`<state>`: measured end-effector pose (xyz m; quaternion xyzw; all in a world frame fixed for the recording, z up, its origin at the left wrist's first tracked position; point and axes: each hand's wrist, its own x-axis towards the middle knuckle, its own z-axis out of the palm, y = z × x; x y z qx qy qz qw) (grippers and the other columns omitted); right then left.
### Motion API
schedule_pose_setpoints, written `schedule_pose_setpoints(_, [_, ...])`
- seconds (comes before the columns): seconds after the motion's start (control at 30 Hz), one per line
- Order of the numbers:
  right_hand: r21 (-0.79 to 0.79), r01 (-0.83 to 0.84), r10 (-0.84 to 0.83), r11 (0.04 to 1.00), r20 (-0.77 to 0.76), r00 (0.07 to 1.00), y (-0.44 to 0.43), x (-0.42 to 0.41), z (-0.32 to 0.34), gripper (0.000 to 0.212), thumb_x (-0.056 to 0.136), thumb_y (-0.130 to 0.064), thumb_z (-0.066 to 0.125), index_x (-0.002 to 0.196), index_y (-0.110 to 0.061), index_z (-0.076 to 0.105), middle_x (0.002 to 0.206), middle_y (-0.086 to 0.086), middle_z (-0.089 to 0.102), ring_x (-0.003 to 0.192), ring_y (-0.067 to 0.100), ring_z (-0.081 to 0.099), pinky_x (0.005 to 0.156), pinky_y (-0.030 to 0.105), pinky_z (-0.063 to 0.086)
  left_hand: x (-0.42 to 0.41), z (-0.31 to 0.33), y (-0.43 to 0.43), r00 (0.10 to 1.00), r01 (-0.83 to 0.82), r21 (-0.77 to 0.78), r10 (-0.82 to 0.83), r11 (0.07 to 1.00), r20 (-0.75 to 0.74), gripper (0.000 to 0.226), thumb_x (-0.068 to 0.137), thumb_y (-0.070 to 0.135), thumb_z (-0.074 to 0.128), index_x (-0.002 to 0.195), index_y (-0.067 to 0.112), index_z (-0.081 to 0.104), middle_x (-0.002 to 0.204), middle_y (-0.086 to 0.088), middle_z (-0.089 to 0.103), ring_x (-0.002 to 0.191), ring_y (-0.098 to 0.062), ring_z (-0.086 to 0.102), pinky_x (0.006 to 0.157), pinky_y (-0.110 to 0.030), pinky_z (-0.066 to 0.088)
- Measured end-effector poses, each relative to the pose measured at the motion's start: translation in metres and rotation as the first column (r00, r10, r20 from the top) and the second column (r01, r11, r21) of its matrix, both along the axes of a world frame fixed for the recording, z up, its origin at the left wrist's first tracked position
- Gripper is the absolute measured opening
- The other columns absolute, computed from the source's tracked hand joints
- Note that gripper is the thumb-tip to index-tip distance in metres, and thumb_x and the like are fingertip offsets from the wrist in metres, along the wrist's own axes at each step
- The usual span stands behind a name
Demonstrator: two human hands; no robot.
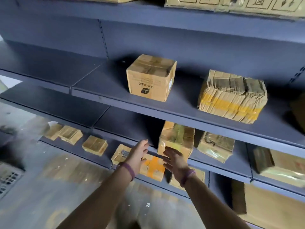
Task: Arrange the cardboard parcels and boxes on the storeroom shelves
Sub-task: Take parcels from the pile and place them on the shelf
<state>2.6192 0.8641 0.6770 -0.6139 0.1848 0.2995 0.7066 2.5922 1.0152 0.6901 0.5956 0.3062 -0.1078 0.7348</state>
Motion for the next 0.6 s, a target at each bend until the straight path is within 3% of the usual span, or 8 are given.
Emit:
schedule_pose_setpoints(0.1, [-0.012,0.119,-0.119,0.993,-0.036,0.992,-0.004,-0.001,-0.011,0.038,0.105,-0.021,0.046,0.141,-0.01,0.05,0.14,0.012,0.054,0.126,0.032,0.05,0.107,0.043,0.04,0.007,-0.008,0.002,0.997,0.063,0.013,-0.063,0.998,-0.04,0.032,0.106,0.039,0.035,0.129,0.025,0.051,0.151,0.0,0.047,0.139,-0.019,0.042,0.115,-0.042,0.031])
schedule_pose_setpoints(0.23, [-0.044,0.237,-0.24,0.97,-0.07,0.968,-0.017,-0.002,-0.015,0.04,0.103,-0.009,0.045,0.138,0.011,0.043,0.14,0.037,0.043,0.12,0.048,0.052,0.089,0.04,0.044,0.019,-0.023,0.003,0.985,0.147,0.011,-0.146,0.989,-0.09,0.044,0.106,0.04,0.036,0.144,0.021,0.047,0.154,-0.001,0.045,0.141,-0.02,0.041,0.118,-0.046,0.031])
schedule_pose_setpoints(0.3, [-0.083,0.294,-0.3,0.952,-0.077,0.951,-0.027,-0.003,-0.021,0.039,0.101,-0.005,0.045,0.135,0.013,0.041,0.137,0.038,0.045,0.122,0.046,0.053,0.086,0.036,0.047,0.025,-0.03,0.0,0.979,0.168,0.002,-0.166,0.986,-0.117,0.043,0.106,0.04,0.037,0.143,0.022,0.047,0.154,-0.001,0.044,0.142,-0.02,0.04,0.118,-0.047,0.03])
schedule_pose_setpoints(0.37, [-0.123,0.327,-0.338,0.937,-0.08,0.938,-0.036,-0.001,-0.03,0.024,0.101,-0.007,0.047,0.118,0.007,0.057,0.113,0.026,0.059,0.109,0.036,0.056,0.083,0.034,0.044,0.032,-0.038,-0.002,0.979,0.153,0.001,-0.151,0.988,-0.138,0.033,0.104,0.04,0.042,0.132,0.025,0.052,0.152,0.0,0.046,0.14,-0.019,0.041,0.117,-0.048,0.032])
schedule_pose_setpoints(0.4, [-0.135,0.347,-0.36,0.928,-0.081,0.929,-0.04,0.0,-0.034,0.015,0.1,-0.008,0.049,0.102,-0.003,0.062,0.104,0.015,0.058,0.102,0.029,0.053,0.085,0.034,0.043,0.036,-0.042,-0.003,0.979,0.144,0.002,-0.142,0.99,-0.146,0.03,0.103,0.04,0.046,0.127,0.026,0.054,0.151,0.0,0.048,0.139,-0.018,0.043,0.116,-0.047,0.034])
schedule_pose_setpoints(0.47, [-0.17,0.378,-0.395,0.91,-0.078,0.915,-0.047,0.007,-0.047,0.017,0.099,-0.009,0.052,0.086,-0.017,0.06,0.096,0.006,0.053,0.097,0.023,0.047,0.091,0.038,0.044,0.042,-0.05,-0.006,0.98,0.139,0.012,-0.136,0.99,-0.145,0.034,0.101,0.038,0.052,0.132,0.025,0.056,0.151,0.002,0.047,0.139,-0.018,0.041,0.114,-0.045,0.037])
schedule_pose_setpoints(0.53, [-0.194,0.411,-0.428,0.891,-0.053,0.902,-0.052,0.012,-0.055,0.007,0.096,-0.011,0.055,0.099,-0.014,0.062,0.096,0.006,0.05,0.091,0.021,0.047,0.086,0.038,0.046,0.048,-0.057,-0.008,0.98,0.164,0.054,-0.156,0.985,-0.125,0.042,0.103,0.028,0.051,0.144,0.024,0.05,0.154,0.004,0.042,0.142,-0.018,0.038,0.111,-0.039,0.039])
schedule_pose_setpoints(0.6, [-0.219,0.435,-0.453,0.874,-0.037,0.891,-0.057,0.02,-0.065,0.026,0.094,-0.012,0.057,0.119,-0.013,0.055,0.093,0.006,0.05,0.079,0.017,0.047,0.078,0.033,0.045,0.055,-0.061,-0.011,0.976,0.202,0.109,-0.19,0.973,-0.11,0.048,0.104,0.018,0.048,0.151,0.022,0.042,0.157,0.003,0.037,0.143,-0.019,0.036,0.107,-0.035,0.038])
